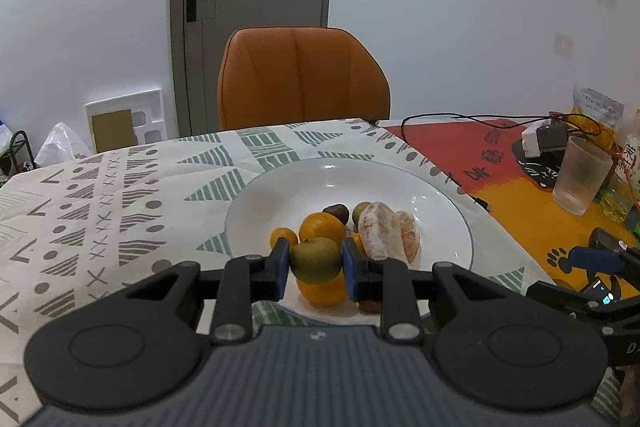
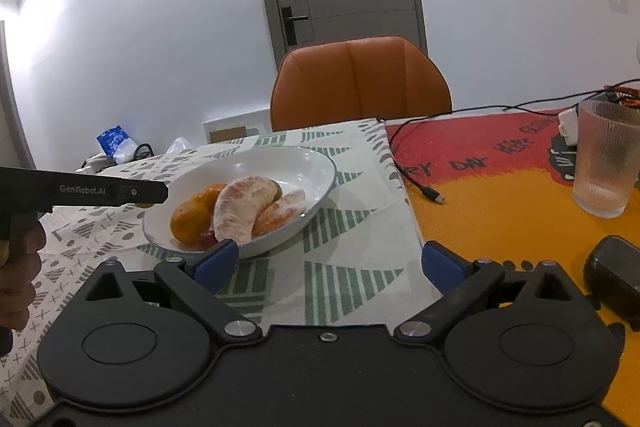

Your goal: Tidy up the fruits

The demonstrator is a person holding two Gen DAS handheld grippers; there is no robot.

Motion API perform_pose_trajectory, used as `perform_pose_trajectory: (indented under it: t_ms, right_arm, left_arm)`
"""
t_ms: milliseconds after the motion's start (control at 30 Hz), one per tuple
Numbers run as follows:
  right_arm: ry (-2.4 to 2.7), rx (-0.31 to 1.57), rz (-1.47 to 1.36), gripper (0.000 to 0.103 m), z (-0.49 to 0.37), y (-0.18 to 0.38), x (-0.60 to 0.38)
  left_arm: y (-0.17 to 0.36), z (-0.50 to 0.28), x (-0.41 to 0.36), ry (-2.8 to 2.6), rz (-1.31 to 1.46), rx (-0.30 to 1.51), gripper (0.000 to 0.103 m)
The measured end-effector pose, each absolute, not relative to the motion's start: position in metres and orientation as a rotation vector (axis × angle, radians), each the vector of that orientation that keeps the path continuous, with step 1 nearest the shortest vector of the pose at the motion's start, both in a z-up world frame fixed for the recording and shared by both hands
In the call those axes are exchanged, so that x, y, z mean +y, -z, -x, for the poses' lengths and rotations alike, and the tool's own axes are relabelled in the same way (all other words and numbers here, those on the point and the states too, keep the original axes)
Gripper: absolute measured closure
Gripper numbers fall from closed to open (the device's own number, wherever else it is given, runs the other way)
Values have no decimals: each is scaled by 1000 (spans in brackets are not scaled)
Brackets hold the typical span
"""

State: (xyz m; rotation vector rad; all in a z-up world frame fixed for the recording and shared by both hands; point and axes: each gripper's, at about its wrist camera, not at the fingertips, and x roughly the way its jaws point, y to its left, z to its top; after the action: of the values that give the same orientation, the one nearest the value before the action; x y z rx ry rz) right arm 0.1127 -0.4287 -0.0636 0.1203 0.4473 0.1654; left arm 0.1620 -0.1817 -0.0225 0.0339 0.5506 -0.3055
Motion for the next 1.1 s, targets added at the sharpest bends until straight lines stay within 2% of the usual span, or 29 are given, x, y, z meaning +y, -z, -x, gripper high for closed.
perform_pose_trajectory:
  t_ms: [333,633,833,1100]
  right_arm:
    - [-118,455,-102,4,-110,59,-434]
    - [-140,446,-80,4,-113,50,-420]
    - [-177,437,-63,4,-118,45,-401]
    - [-225,442,-48,3,-123,39,-376]
  left_arm:
    - [27,-164,-191,339,-33,558,76]
    - [20,-161,-181,333,-29,547,71]
    - [17,-159,-155,281,-11,549,62]
    - [14,-154,-123,214,12,558,41]
